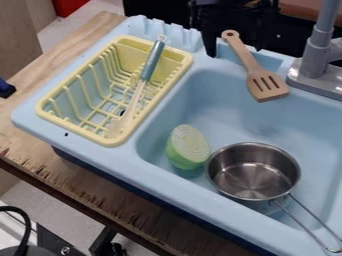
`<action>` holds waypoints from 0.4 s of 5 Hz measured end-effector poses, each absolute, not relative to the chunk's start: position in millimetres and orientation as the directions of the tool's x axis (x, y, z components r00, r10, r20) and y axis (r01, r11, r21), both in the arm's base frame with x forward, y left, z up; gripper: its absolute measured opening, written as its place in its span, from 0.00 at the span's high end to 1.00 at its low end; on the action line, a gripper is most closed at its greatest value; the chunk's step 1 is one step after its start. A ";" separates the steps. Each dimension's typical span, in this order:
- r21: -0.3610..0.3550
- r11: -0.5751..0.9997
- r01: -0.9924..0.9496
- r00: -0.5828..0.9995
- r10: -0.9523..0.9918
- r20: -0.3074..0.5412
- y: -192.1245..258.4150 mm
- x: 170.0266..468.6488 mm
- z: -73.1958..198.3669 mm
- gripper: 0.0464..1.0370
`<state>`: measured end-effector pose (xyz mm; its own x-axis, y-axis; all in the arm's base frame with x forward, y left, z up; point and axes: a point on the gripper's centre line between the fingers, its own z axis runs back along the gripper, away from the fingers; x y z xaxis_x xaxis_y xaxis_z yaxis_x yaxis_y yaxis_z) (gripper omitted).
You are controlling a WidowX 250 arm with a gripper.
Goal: Put the wooden spatula on the top of the silver pot in the sink
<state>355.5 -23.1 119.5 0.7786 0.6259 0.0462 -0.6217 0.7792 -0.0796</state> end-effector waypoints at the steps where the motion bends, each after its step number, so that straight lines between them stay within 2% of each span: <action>1: -0.052 0.778 -0.626 0.779 0.627 0.015 -23.0 352.4 106.3 0.04; 2: -0.027 0.791 -0.611 0.789 0.612 0.054 -23.8 355.9 103.9 0.04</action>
<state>355.9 -23.8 103.9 0.7893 0.6116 0.0538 -0.6111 0.7911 -0.0273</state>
